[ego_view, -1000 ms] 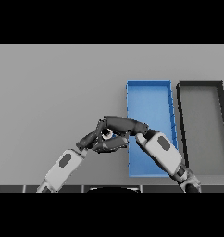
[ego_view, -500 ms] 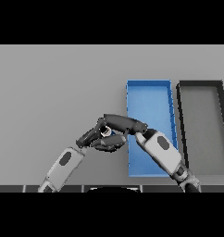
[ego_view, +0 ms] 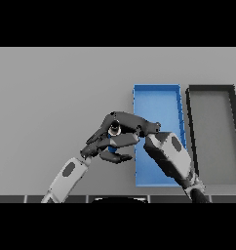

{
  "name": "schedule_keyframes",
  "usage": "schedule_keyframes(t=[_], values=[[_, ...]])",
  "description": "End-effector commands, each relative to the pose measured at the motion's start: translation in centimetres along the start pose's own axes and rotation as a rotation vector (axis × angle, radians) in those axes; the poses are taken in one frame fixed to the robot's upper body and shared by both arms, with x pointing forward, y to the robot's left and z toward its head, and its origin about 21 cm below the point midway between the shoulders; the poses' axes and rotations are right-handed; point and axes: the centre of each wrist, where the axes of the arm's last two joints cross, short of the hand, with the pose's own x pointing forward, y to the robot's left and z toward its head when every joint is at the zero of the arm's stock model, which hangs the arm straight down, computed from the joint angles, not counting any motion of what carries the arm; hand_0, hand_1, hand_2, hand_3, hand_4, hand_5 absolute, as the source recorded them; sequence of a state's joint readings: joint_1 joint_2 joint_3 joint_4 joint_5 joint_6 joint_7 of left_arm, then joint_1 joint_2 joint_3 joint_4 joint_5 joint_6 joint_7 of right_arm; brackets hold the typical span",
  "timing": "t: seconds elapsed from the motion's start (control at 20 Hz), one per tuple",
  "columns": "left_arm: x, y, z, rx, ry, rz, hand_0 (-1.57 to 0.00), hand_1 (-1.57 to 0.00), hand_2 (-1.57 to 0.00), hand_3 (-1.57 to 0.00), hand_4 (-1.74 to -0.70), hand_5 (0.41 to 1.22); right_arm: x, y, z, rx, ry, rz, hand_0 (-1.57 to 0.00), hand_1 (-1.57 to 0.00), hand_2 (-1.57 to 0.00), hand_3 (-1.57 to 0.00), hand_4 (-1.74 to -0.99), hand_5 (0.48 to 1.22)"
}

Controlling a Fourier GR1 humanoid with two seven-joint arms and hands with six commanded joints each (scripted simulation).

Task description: Pick up the blue pipe and place it into the blue bin.

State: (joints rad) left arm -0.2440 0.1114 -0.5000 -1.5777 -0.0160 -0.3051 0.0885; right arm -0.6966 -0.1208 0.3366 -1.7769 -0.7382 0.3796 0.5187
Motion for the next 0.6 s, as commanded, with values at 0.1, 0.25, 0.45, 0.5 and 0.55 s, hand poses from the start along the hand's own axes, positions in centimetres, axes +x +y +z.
schedule_keyframes(t=[0.1,0.25,0.45,0.5,0.55], values=[[0.1,-0.2,0.8,0.004,0.001,-0.004,0.0,0.0,0.0,0.0,-0.93,0.496,4.7,-1.3,-0.5,-0.008,-0.067,0.039,-1.57,-1.57,-1.57,-1.57,-1.493,1.221],[0.3,0.0,0.6,0.008,0.008,-0.011,0.0,0.0,0.0,0.0,-0.92,0.488,8.2,-2.3,-1.3,0.002,-0.132,0.1,-1.57,-1.57,-1.57,-1.57,-1.495,1.221],[0.4,0.4,0.9,0.018,0.016,-0.028,0.0,0.0,0.0,0.0,-0.9,0.487,11.7,-6.2,-0.5,-0.255,-0.161,0.139,-1.57,-1.57,-1.57,-1.57,-1.497,1.221],[0.4,0.3,1.1,0.016,0.009,-0.031,0.0,0.0,0.0,0.0,-0.9,0.487,11.4,-7.1,-0.2,-0.307,-0.149,0.143,-1.57,-1.57,-1.57,-1.57,-1.497,1.221],[0.4,0.3,1.0,0.016,0.019,-0.034,0.0,0.0,0.0,0.0,-0.89,0.486,11.4,-8.3,0.2,-0.357,-0.128,0.167,-1.57,-1.57,-1.57,-1.57,-1.498,1.221]])
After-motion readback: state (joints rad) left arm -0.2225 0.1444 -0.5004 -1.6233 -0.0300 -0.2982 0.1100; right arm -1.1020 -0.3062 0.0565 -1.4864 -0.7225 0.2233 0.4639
